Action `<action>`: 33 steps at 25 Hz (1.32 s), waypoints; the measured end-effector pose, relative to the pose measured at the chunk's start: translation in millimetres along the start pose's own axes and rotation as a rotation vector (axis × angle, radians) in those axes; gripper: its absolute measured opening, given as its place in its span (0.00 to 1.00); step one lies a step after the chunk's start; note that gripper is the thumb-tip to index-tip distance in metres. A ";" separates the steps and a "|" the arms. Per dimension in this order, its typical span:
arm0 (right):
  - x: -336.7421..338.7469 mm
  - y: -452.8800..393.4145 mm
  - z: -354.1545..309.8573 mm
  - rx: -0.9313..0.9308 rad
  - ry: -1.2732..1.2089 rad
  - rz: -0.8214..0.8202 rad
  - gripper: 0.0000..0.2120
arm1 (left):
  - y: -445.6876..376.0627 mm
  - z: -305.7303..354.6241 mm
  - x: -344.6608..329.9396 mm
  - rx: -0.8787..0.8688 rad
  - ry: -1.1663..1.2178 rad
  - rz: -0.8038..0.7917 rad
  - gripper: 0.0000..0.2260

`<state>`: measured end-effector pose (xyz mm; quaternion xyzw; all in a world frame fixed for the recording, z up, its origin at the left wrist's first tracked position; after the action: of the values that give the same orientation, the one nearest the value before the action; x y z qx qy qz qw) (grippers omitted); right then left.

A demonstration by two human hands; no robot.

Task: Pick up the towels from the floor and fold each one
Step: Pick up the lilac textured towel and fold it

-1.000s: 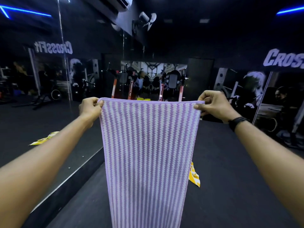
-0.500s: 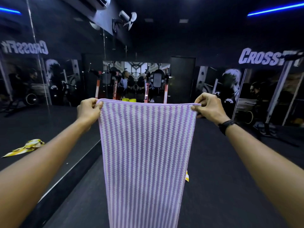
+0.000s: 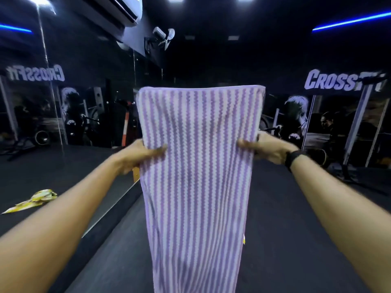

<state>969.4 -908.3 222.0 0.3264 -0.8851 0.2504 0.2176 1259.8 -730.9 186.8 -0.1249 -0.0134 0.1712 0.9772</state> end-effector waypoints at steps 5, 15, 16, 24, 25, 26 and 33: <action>-41.7 18.9 78.5 -0.136 -0.097 -0.033 0.41 | 18.3 -68.5 46.6 0.324 -0.301 0.051 0.34; -41.0 15.1 49.6 -0.154 -0.263 -0.274 0.31 | 21.6 -46.5 11.0 0.241 0.079 -0.052 0.35; -53.6 21.1 66.3 -0.186 -0.183 -0.319 0.31 | 29.7 -58.9 3.6 0.291 -0.062 -0.127 0.37; -40.9 20.7 75.0 -0.194 -0.233 -0.161 0.12 | 19.7 -51.5 15.9 0.261 0.019 -0.062 0.25; -33.9 16.4 62.5 -0.144 -0.302 -0.142 0.17 | 11.8 -41.7 19.8 0.153 0.138 -0.032 0.26; -34.8 15.4 56.6 -0.124 -0.323 -0.167 0.20 | 11.0 -38.8 17.7 0.124 0.181 -0.046 0.28; -65.0 35.0 116.9 -0.341 -0.106 -0.238 0.19 | 42.5 -94.9 14.0 0.527 -0.248 -0.176 0.19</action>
<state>964.4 -923.1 84.6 0.4000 -0.8800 0.0522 0.2508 1265.4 -710.2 84.1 0.1565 -0.0983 0.0972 0.9780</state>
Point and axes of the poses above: each hand's wrist, its own y-axis away from the middle knuckle, its own x-axis out of the back of the hand, z = x × y, the point moved 8 cm from there along -y, towards the middle knuckle, and after that the axes turned 14 degrees about y, right-handed, at the moved point
